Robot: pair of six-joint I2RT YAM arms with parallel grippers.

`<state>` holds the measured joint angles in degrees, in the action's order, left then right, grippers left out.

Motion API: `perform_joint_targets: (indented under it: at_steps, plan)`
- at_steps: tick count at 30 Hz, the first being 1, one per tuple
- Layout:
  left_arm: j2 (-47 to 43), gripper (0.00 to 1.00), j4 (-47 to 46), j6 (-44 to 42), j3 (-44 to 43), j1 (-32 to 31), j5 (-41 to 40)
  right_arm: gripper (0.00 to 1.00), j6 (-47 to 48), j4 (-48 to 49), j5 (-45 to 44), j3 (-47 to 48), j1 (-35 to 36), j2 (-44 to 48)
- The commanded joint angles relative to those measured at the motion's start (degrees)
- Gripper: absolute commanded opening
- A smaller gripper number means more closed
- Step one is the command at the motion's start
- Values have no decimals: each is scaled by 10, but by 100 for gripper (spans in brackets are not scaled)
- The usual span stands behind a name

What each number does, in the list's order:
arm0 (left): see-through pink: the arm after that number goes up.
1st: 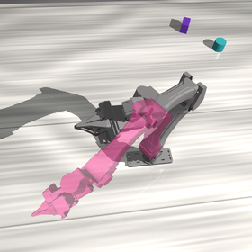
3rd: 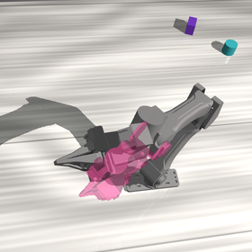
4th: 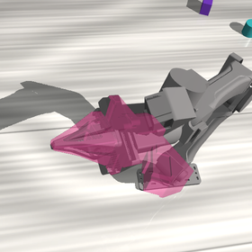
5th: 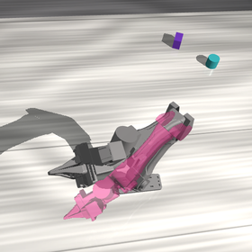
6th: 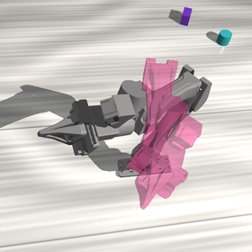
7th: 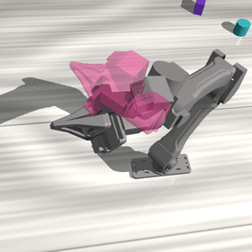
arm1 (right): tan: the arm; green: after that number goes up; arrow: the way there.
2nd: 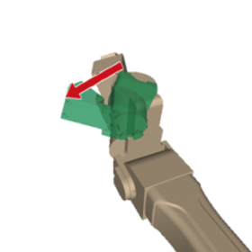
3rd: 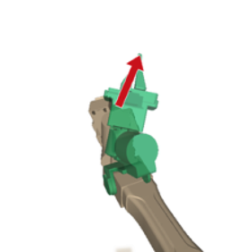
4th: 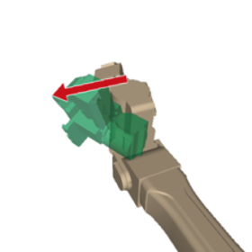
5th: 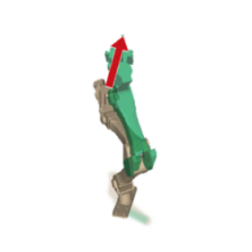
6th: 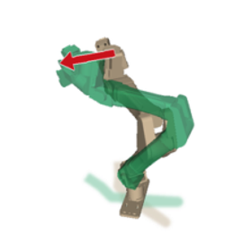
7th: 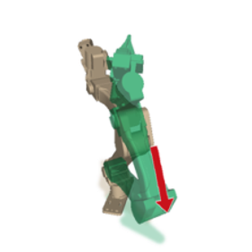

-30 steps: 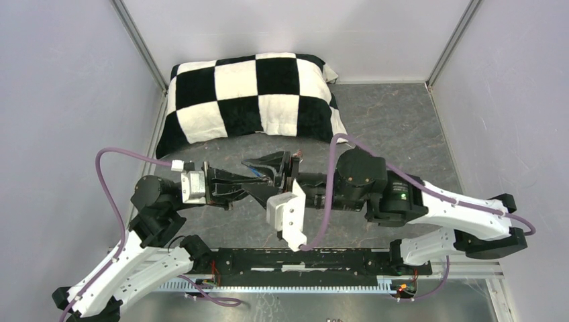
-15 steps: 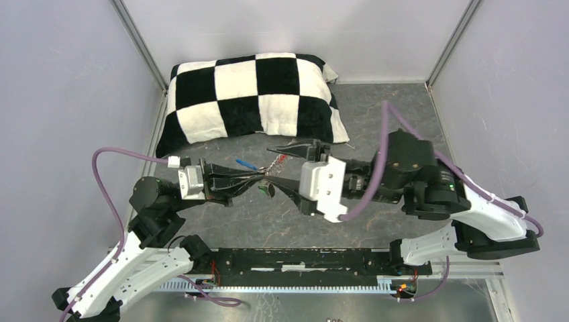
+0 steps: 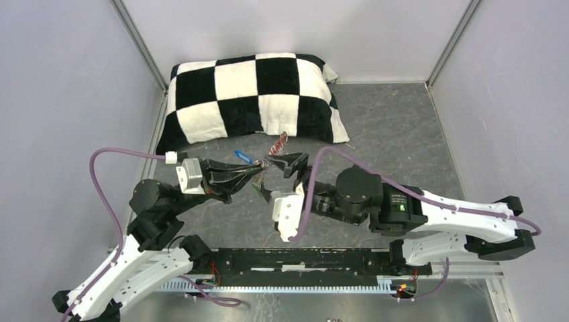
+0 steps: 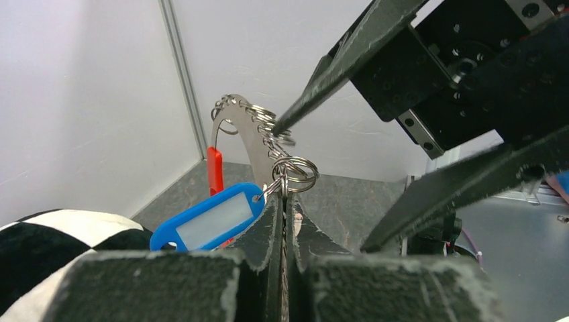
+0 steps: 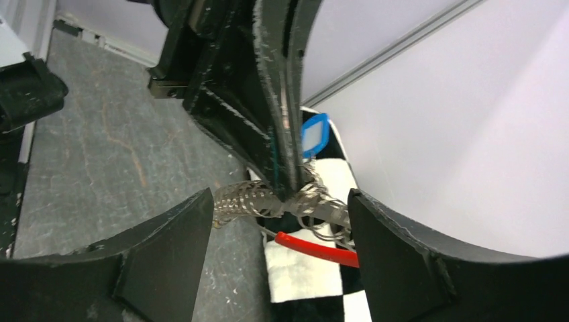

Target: Put the keys on the keyring

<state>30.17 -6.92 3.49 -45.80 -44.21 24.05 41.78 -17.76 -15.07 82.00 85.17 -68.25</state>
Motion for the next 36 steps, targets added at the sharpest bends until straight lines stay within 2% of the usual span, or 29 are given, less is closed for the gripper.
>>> perform_joint_targets:
  at_steps: [1, 5, 9, 10, 12, 13, 15, 17, 20, 22, 23, 24, 27, 36]
  plan:
    - [-19, 2, -28, 11, 8, 0, -8, 79, 23, 115, -22, -18, 7, 39]
    - [-24, 2, -28, 12, 15, 0, -2, 74, 18, 130, -11, -25, 7, 44]
    - [-26, 2, -28, 4, 19, 0, 8, 64, 20, 112, 15, -6, 7, 32]
    - [-27, 2, -27, -3, 21, 0, 13, 64, 15, 99, 26, 10, 7, 25]
    - [-31, 2, -22, -27, 23, 0, 32, 73, -15, 58, 43, 57, 5, 8]
    - [-34, 2, -19, -45, 26, 0, 42, 74, -30, 30, 52, 85, 5, -6]
    - [-40, 2, -13, -72, 31, 0, 61, 71, -51, -29, 73, 137, -2, -26]
    - [-48, 2, -8, -99, 37, 0, 89, 65, -59, -64, 127, 151, -9, -28]
    - [-58, 2, 1, -119, 47, 0, 119, 50, -70, -122, 190, 185, -17, -43]
    - [-61, 2, 13, -125, 48, 0, 129, 29, -76, -171, 217, 219, -23, -64]
    - [-62, 2, 16, -126, 48, 0, 135, 21, -81, -193, 228, 235, -27, -76]
    - [-62, 2, 20, -127, 47, 0, 141, 18, -89, -214, 232, 253, -30, -90]
    - [-64, 2, 25, -123, 52, 0, 154, 29, -109, -247, 235, 271, -38, -114]
    - [-72, 2, 29, -125, 62, 0, 157, 35, -139, -312, 239, 293, -62, -136]
